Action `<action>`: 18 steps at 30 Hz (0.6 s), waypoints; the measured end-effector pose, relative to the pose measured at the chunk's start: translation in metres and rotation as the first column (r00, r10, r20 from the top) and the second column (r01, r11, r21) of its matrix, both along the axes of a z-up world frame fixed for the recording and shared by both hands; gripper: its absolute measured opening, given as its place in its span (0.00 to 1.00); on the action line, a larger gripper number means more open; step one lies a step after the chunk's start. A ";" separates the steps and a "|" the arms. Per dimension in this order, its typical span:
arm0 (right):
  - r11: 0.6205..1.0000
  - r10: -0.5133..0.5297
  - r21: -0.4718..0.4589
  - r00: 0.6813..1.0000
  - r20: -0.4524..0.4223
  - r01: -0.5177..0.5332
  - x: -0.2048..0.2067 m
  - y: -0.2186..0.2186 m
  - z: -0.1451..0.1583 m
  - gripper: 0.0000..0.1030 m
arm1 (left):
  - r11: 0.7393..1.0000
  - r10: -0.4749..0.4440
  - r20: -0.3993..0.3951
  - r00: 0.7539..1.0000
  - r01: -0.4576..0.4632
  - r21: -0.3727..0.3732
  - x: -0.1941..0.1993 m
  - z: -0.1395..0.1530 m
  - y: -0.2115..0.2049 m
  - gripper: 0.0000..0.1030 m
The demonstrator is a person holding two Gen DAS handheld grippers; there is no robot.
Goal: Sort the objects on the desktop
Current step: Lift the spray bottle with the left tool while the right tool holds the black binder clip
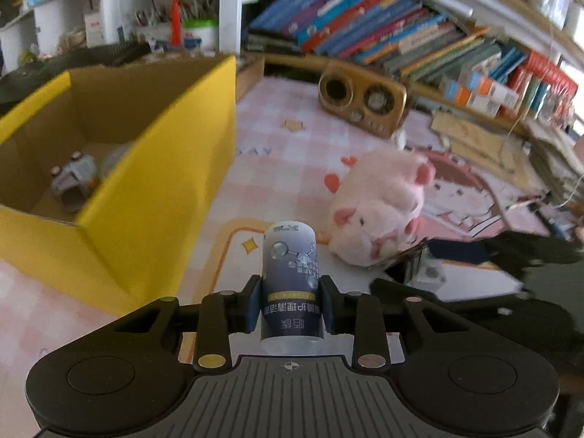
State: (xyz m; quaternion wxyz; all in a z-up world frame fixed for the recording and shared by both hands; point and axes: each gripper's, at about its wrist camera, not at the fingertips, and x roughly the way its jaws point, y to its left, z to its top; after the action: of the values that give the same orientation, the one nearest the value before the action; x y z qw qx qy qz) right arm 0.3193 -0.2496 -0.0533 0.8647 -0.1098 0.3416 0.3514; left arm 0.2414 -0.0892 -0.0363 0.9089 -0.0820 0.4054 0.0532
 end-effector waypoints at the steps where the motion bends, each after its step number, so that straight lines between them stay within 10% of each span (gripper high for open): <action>1: 1.000 -0.010 0.006 1.000 -0.012 0.010 0.002 0.000 -0.001 0.60 | 1.000 0.004 0.014 1.000 -0.004 -0.013 -0.005 0.005 0.001 0.30; 5: 0.999 -0.025 0.021 1.000 -0.008 0.025 0.006 -0.001 -0.002 0.40 | 0.998 0.023 0.040 0.999 -0.020 -0.066 -0.018 0.015 0.004 0.31; 18: 0.993 -0.088 0.077 0.996 0.003 0.087 -0.016 -0.017 0.023 0.40 | 0.998 -0.037 0.076 0.996 0.042 -0.055 -0.041 0.029 -0.006 0.31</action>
State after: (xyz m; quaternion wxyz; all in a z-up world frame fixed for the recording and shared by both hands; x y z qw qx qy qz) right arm 0.3036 -0.2667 -0.0306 0.8839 -0.0626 0.3299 0.3257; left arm 0.2001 -0.0955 -0.0077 0.9217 -0.1017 0.3737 0.0206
